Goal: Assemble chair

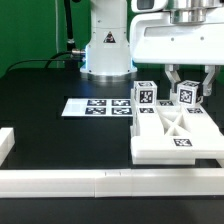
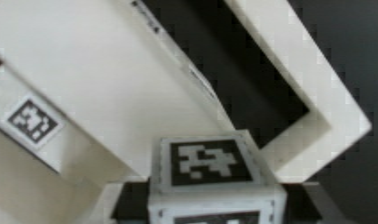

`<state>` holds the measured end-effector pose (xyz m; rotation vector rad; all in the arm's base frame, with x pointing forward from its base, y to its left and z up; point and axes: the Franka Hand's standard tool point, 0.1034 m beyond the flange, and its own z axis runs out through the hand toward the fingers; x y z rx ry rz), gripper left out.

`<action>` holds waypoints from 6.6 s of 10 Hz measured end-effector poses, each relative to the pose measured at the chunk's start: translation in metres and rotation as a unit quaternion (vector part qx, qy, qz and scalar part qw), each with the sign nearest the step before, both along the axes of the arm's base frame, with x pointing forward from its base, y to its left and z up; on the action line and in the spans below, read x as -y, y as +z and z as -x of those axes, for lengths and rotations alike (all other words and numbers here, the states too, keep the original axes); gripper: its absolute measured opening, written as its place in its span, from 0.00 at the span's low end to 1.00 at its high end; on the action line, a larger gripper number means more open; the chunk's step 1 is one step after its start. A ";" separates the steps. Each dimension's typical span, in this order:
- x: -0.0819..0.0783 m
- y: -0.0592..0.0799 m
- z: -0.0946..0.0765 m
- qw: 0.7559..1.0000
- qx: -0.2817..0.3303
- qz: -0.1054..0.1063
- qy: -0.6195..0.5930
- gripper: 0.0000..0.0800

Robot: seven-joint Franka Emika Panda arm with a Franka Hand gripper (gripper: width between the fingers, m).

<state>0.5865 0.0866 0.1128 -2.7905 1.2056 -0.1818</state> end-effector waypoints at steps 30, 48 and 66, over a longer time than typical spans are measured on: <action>0.002 0.002 -0.007 0.918 0.010 0.063 0.393 0.35; -0.009 -0.001 -0.006 0.941 0.001 -0.073 -0.331 0.36; -0.013 -0.001 -0.003 0.924 0.012 0.053 0.379 0.56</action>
Offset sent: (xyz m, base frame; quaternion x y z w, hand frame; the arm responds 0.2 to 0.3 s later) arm 0.0022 -0.0018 -0.0013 -0.0199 -0.0383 0.1777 0.9831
